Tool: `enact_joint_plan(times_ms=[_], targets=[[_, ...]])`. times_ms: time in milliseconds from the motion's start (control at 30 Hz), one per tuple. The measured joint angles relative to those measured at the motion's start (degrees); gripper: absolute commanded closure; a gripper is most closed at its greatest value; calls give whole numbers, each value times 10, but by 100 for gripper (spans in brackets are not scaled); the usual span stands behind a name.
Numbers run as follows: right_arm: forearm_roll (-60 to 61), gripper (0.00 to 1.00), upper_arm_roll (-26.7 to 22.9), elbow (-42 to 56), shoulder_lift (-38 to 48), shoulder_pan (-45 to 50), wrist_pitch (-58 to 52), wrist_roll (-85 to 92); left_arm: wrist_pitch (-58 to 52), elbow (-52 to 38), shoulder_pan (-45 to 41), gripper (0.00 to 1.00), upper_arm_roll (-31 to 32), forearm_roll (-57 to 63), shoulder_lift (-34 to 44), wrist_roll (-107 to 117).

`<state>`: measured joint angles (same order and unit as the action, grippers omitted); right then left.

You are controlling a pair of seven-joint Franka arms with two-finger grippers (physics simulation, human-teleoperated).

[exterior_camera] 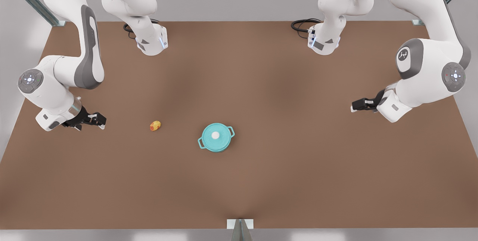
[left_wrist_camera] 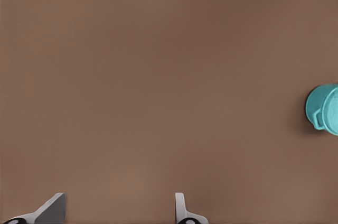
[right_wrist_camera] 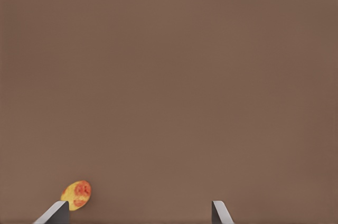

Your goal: Open the pot lid and put the potato into the pot

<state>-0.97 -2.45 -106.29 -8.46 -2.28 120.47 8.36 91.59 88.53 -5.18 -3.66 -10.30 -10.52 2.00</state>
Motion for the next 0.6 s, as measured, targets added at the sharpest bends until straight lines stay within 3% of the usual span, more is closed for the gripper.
enact_joint_plan(times_ms=[167,300,433,600], targets=[[0,0,5,-1,-1,6,0,-9,1,2,-4,0,24,12,-2,-3],[1,0,10,4,2,84,-10,-59,0,-7,-68,0,138,43,-24,21],[-1,0,19,5,0,113,-16,-122,32,-129,-234,0,155,110,-170,97],[0,0,24,-68,7,141,-5,-193,138,-340,-352,0,144,169,-395,229]])
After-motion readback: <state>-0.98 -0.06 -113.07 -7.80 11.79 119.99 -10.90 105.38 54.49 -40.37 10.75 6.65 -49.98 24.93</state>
